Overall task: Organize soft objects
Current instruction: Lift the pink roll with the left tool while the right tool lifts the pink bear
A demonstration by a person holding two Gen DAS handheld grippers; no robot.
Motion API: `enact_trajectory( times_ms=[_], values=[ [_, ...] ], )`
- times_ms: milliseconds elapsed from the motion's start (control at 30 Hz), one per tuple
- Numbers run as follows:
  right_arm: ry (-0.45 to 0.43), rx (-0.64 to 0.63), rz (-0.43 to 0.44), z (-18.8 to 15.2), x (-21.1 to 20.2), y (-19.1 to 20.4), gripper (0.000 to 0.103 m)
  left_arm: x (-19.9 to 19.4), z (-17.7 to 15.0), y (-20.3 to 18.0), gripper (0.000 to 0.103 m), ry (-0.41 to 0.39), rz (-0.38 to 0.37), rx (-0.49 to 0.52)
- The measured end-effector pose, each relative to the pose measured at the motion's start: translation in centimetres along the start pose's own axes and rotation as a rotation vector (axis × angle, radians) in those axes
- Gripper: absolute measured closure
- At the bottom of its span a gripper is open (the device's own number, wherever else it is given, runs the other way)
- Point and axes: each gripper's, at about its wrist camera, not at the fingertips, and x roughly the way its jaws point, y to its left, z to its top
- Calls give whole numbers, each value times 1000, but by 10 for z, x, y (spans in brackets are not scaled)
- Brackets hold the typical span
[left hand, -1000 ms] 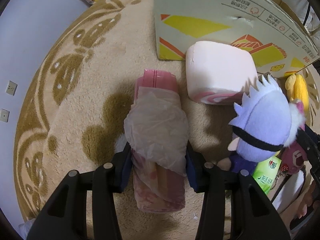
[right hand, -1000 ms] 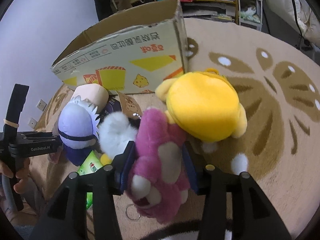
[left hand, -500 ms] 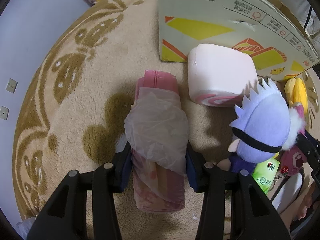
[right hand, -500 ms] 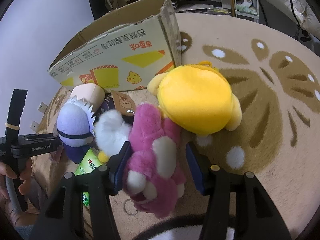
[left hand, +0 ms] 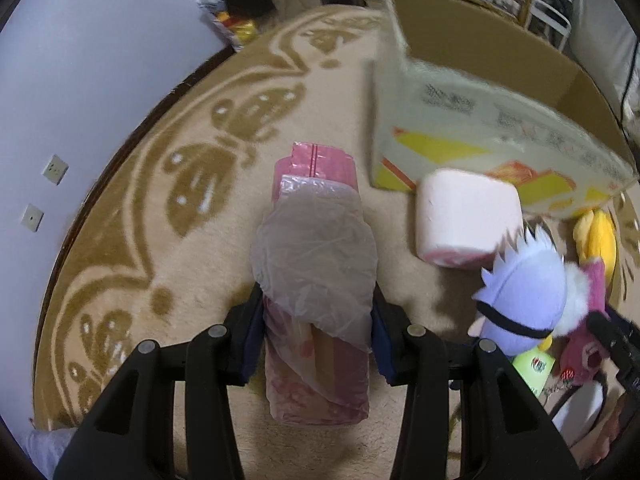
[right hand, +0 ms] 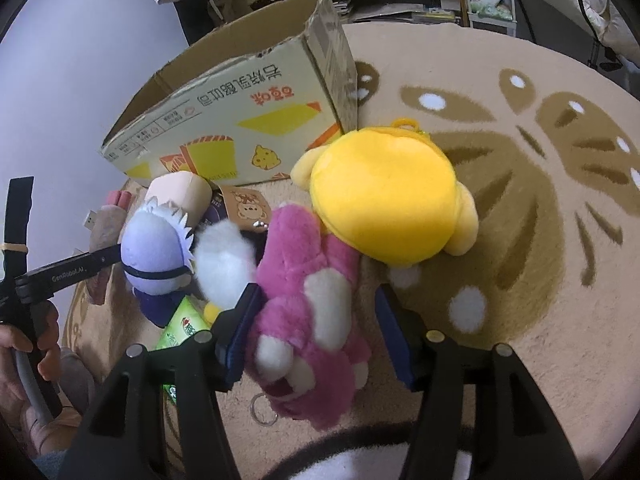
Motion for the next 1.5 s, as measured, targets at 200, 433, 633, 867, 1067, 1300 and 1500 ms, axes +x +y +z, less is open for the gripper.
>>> enact_trajectory(
  times_ms=[200,433,633,867,1067,1300,1500],
  values=[
    [14,-13,-5,-2,3,1,41,-21,-2,-3,59,-79,16,-6],
    [68,-47,2,2,30,11,56,-52,-2,-7,59,-224,21,23],
    [-74,-137,-39,1,2,32,58,-73,-4,-6,59,-304,20,26],
    [-241,-180,-26,13,-40,48,58,-101,-1,-8,59,-424,26,41],
    [-314,-196,-26,26,-63,56,58,-115,9,-12,59,-490,23,54],
    [-393,-233,-47,52,-92,60,58,-126,35,-16,59,-555,26,64],
    [-441,-260,-47,78,-104,64,58,-126,57,-20,59,-560,19,62]
  ],
)
